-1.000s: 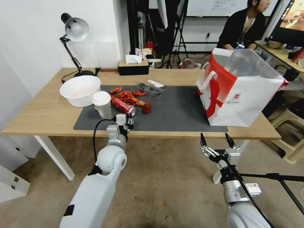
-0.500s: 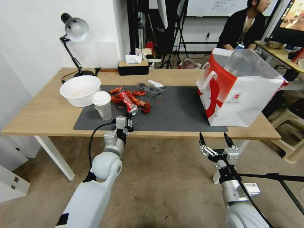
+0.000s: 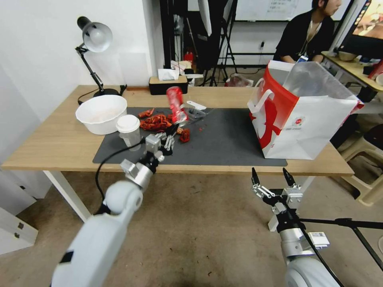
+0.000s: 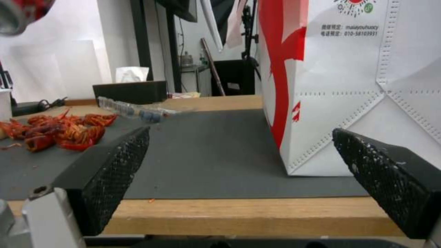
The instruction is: Pick up the trash from the table and place it into the takeout bag.
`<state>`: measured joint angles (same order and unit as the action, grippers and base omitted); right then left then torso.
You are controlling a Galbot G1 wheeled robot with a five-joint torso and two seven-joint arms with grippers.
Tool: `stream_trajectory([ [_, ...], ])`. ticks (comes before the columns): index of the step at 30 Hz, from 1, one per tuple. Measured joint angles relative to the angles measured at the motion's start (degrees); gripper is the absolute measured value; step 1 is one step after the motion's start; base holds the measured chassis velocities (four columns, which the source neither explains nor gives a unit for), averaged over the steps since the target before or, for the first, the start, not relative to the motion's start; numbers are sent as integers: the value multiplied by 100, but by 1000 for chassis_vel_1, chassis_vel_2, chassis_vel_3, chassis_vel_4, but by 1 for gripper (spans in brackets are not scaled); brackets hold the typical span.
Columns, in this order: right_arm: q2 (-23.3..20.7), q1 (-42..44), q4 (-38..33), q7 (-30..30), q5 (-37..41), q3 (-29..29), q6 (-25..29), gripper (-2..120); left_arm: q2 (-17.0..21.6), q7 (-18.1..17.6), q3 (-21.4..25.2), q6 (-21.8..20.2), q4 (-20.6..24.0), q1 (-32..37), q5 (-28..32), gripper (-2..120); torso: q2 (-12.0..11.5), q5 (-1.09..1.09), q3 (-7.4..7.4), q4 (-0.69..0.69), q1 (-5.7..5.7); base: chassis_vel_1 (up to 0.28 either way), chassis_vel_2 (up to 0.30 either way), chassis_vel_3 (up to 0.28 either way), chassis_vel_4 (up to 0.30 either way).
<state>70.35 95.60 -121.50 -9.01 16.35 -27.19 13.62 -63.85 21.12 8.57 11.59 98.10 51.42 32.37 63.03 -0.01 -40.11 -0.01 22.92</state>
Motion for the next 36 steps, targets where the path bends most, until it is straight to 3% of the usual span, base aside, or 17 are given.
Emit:
stream_trajectory([
  [5,-1,26,-2,14,0,-26,1,100,487,87,-1028,-26,-275,-1122,625,4,0,1,-1,0,0,0,0,0,0],
  [6,-1,26,-2,14,0,-26,1,100,487,87,-1028,-26,-275,-1122,625,4,0,1,-1,0,0,0,0,0,0],
  [10,13,32,5,21,-30,-25,1,100,572,30,-1956,-173,-632,-2405,1156,4,0,2,-1,1,0,0,0,0,0],
  [11,13,32,5,21,-30,-25,1,100,572,30,-1956,-173,-632,-2405,1156,4,0,2,-1,1,0,0,0,0,0],
  [13,35,31,25,22,-60,-25,5,100,414,-63,-2685,-271,-887,-3328,1478,4,-1,1,-1,0,1,0,0,0,0],
  [14,35,31,25,22,-60,-25,5,100,414,-63,-2685,-271,-887,-3328,1478,4,-1,1,-1,0,1,0,0,0,0],
  [17,53,34,45,22,-90,-28,21,100,-47,-101,-3510,-318,-1345,-4371,1763,4,-2,2,-1,3,1,0,0,0,0],
  [18,53,34,45,22,-90,-28,21,100,-47,-101,-3510,-318,-1345,-4371,1763,4,-2,2,-1,3,1,0,0,0,0],
  [21,69,33,50,23,-121,-29,33,100,-595,-98,-4102,-376,-1868,-5201,2071,4,-2,4,0,5,0,0,0,0,0],
  [29,81,-12,51,26,-134,-21,50,100,-1372,-13,-4842,-435,-2774,-6101,2388,4,-2,2,0,0,0,0,0,0,0],
  [36,77,-27,70,28,-119,-29,84,100,-1812,46,-5117,-453,-3261,-6251,2432,4,-2,2,-1,0,0,0,0,0,0],
])
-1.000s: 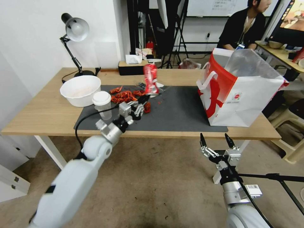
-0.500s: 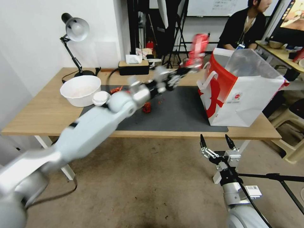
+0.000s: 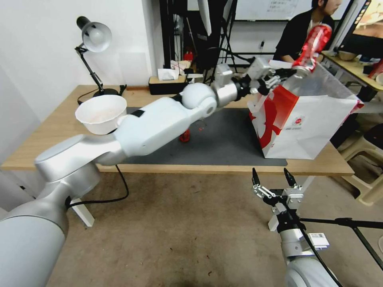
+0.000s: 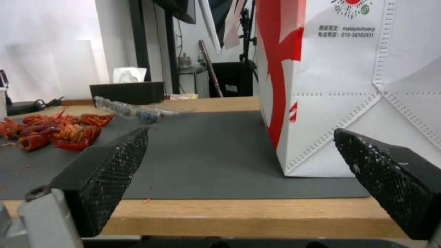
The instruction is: Pick up the trash from the table and place it into the takeout bag.
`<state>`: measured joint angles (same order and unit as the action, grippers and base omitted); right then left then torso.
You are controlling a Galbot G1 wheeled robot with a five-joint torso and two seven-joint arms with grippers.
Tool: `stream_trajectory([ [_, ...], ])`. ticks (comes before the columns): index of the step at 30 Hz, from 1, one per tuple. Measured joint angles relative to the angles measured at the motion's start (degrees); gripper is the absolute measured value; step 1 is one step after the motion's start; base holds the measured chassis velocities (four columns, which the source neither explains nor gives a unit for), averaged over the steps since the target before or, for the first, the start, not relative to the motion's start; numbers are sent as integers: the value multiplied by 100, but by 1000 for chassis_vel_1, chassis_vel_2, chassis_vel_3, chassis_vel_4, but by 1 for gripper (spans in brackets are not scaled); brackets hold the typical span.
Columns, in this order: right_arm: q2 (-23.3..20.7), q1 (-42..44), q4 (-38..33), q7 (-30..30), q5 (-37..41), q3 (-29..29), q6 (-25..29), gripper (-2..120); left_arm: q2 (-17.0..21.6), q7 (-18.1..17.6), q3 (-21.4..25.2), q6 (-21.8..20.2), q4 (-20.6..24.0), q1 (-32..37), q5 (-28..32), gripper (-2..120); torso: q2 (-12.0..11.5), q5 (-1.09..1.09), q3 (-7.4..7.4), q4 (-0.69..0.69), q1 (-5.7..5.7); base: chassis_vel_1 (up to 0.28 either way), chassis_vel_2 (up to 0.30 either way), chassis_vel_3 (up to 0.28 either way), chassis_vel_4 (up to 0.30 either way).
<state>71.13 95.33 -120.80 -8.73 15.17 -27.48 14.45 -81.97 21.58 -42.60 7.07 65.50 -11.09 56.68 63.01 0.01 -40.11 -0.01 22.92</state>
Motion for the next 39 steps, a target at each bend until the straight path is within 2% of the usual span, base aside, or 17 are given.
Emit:
stream_trajectory([
  [5,8,3,-3,3,13,-14,26,100,-289,102,-56,-48,-437,-101,-139,4,1,0,0,2,0,0,0,0,0],
  [7,8,3,-4,3,13,-14,27,100,-291,103,-55,-52,-443,-102,-143,4,1,0,0,1,0,0,0,0,0],
  [11,14,14,-9,7,14,-18,43,100,-294,97,-9,-112,-524,-111,-183,15,1,-1,0,0,-1,0,0,0,0],
  [13,19,17,-13,9,15,-19,49,100,-317,56,44,-146,-594,-112,-233,27,1,-1,0,0,0,0,0,0,0],
  [15,20,17,-13,8,15,-19,51,100,-320,50,52,-148,-604,-112,-243,28,1,-1,0,0,0,0,0,0,0],
  [16,21,22,-21,9,16,-20,53,100,-322,25,83,-159,-626,-105,-276,36,1,-1,1,1,0,0,0,0,0],
  [18,21,29,-30,9,17,-22,54,100,-320,7,107,-160,-631,-98,-288,40,1,-1,0,1,0,0,0,0,0],
  [20,13,38,-39,9,27,-30,55,100,-272,-58,260,-162,-584,-62,-287,51,1,-1,0,2,0,0,0,0,0],
  [21,13,38,-39,9,27,-30,55,100,-272,-58,260,-162,-584,-62,-287,51,1,-1,0,2,0,0,0,0,0],
  [23,5,31,-56,8,41,-49,53,100,-119,-224,531,-179,-342,40,-149,62,1,-1,1,2,0,0,0,0,0],
  [29,27,30,-77,7,46,-52,43,100,326,-491,820,-240,121,275,111,79,1,-2,1,1,0,0,0,0,0],
  [30,40,34,-79,6,46,-51,34,100,565,-603,985,-263,307,437,158,87,1,-2,1,0,0,0,0,0,0],
  [32,52,32,-80,6,46,-51,26,100,798,-751,1148,-301,533,642,196,93,1,-2,1,-1,0,0,0,0,0],
  [33,52,32,-80,6,46,-51,26,100,798,-751,1148,-301,533,642,196,93,1,-2,1,-1,0,0,0,0,0],
  [35,66,20,-90,3,42,-37,5,100,1227,-1018,1409,-354,939,1038,241,99,1,-2,1,0,0,0,0,0,0],
  [37,66,16,-90,4,41,-32,-1,100,1302,-1062,1450,-363,1018,1109,243,99,1,-4,1,0,0,0,0,0,0],
  [39,77,-1,-89,4,31,-13,-10,100,1745,-1285,1728,-411,1435,1497,244,100,1,-3,1,0,0,0,0,0,0],
])
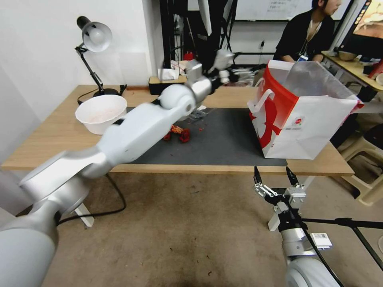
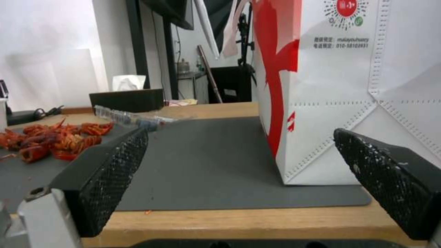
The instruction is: Pick up the trash from the table and place it into the takeout bag.
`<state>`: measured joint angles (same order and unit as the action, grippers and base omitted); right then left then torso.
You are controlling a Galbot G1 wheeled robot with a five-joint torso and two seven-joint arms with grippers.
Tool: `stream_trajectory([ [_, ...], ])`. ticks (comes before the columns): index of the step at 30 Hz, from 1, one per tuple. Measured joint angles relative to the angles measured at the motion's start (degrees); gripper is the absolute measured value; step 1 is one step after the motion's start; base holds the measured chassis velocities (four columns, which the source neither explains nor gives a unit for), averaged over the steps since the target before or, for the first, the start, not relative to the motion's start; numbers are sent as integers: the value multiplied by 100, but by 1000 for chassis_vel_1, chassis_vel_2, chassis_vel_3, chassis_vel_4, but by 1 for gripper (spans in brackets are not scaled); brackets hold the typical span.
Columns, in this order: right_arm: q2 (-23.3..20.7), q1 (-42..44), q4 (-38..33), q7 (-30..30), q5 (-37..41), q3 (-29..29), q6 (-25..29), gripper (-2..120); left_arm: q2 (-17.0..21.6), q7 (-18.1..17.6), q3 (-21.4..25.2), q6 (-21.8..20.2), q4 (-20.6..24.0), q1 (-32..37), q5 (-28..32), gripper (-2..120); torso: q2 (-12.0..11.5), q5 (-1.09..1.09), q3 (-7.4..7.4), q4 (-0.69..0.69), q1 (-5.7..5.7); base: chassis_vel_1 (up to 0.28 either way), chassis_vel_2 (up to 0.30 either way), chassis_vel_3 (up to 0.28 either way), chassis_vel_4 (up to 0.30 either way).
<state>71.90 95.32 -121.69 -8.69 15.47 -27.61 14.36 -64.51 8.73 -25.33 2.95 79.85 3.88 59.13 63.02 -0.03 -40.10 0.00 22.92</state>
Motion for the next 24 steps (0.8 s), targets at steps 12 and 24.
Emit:
stream_trajectory([
  [12,0,-89,66,4,-14,54,-35,100,1479,-734,1441,-331,1389,1606,-143,100,0,0,0,-1,-1,0,0,0,0],
  [24,-6,-176,120,12,-15,136,-44,100,2235,-1250,3075,-475,2720,3737,-366,100,1,3,0,0,0,0,0,0,0],
])
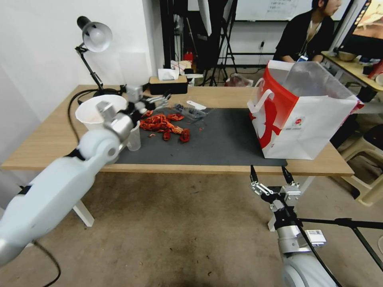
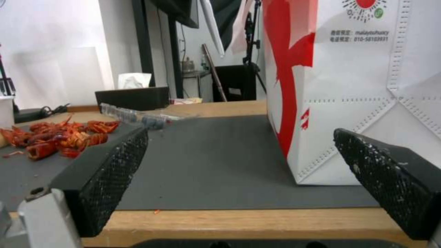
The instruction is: Pick up the trash from the table and place it into the takeout bag.
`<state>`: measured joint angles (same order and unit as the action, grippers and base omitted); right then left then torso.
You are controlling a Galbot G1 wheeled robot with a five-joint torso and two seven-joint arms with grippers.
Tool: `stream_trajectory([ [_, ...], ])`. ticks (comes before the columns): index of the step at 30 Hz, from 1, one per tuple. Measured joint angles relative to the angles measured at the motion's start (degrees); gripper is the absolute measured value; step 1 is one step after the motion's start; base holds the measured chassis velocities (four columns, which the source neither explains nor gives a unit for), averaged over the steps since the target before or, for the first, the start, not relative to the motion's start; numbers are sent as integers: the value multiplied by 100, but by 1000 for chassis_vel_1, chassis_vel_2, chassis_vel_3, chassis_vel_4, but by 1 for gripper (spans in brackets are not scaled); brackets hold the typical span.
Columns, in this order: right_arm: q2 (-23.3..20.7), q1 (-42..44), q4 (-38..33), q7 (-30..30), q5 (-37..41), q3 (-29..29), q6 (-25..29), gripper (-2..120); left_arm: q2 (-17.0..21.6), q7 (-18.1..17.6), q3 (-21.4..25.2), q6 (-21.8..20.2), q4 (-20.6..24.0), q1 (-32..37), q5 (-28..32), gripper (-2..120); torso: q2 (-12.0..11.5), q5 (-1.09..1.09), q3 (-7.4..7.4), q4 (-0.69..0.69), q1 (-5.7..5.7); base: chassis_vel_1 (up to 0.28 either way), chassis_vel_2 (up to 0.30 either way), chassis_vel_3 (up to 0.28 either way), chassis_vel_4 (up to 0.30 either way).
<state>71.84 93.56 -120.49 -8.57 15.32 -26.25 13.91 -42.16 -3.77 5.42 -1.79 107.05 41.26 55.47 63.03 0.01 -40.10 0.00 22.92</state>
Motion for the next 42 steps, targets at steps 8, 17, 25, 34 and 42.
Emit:
stream_trajectory([
  [8,33,-8,8,10,-14,35,-1,100,78,-315,996,68,627,1284,-478,100,0,-1,0,1,0,0,0,0,0],
  [17,115,97,0,18,-73,-7,64,100,-360,-658,1610,175,966,2573,-1152,100,0,-1,0,4,0,0,0,0,0],
  [25,127,107,22,19,-93,0,95,100,-1027,-736,2010,324,1096,3524,-1965,100,0,0,0,0,-1,0,0,0,0],
  [34,167,175,72,19,-157,-1,175,100,-1911,-599,2118,1009,945,4328,-3060,100,-1,0,0,0,-1,0,0,0,0],
  [42,229,244,96,17,-232,4,232,100,-2124,-552,2065,1384,760,4570,-3415,100,-1,0,-1,0,0,0,0,0,0],
])
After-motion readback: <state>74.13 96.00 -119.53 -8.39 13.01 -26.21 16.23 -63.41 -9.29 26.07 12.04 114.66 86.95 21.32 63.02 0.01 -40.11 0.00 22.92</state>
